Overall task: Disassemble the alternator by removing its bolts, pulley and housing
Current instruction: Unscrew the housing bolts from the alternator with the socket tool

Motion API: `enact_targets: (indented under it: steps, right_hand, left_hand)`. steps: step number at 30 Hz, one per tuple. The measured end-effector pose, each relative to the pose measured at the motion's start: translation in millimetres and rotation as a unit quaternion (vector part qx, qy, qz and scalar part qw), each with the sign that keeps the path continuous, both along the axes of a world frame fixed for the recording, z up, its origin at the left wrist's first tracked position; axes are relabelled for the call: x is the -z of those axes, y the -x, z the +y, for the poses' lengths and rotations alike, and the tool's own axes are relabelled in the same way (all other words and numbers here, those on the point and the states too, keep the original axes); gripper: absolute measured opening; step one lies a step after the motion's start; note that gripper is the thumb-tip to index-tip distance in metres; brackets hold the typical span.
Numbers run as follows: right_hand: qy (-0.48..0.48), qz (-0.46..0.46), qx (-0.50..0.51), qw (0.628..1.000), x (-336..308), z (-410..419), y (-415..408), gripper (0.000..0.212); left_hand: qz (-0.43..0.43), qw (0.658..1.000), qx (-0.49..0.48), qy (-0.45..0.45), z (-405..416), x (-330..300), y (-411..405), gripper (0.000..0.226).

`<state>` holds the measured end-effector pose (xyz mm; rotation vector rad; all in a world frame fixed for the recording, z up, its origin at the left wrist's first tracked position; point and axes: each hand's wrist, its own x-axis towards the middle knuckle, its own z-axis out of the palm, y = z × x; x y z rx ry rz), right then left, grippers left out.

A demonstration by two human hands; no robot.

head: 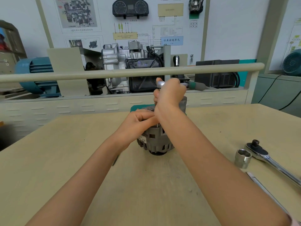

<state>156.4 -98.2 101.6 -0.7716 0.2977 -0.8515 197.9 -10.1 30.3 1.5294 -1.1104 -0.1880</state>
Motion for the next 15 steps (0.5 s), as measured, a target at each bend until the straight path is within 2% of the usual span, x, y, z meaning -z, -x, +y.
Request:
enact_targets:
  steps: [2,3,5,7,8,10,12,13,15]
  right_hand:
    - [0.025,0.011,-0.061,0.998,-1.9,-1.1,4.3,0.016]
    - [0.056,0.025,-0.126,0.990,-3.3,-2.2,6.8,0.017]
    - [0.116,0.052,-0.302,0.945,-7.7,-6.6,9.8,0.023]
    - [0.136,0.052,-0.448,0.882,-9.8,-13.6,7.9,0.025]
    - [0.134,0.052,-0.490,0.860,-10.1,-16.0,7.3,0.025]
    - [0.119,0.042,-0.526,0.841,-8.8,-19.1,8.2,0.024]
    - [0.097,0.028,-0.508,0.856,-8.0,-18.6,10.5,0.026]
    - [0.085,0.024,-0.461,0.883,-7.2,-16.0,10.6,0.027]
    - [0.062,0.016,-0.266,0.962,-3.4,-4.1,9.0,0.026]
  left_hand:
    - [-0.004,1.000,0.008,-0.017,0.8,-1.7,-1.8,0.022]
    - [-0.005,1.000,0.019,-0.022,1.5,-1.8,-2.9,0.035]
    - [-0.004,0.999,0.040,-0.031,3.2,-1.6,-4.8,0.055]
    - [0.002,0.998,0.055,-0.034,4.1,-1.9,-4.8,0.041]
    - [0.006,0.998,0.060,-0.035,4.4,-2.2,-4.7,0.033]
    - [0.005,0.997,0.069,-0.028,4.6,-1.3,-4.8,0.025]
    - [0.004,0.998,0.069,-0.013,3.9,0.4,-5.3,0.021]
    - [-0.001,0.998,0.061,-0.010,3.1,0.2,-4.7,0.022]
    - [-0.015,0.999,0.037,-0.011,2.4,0.9,-4.7,0.027]
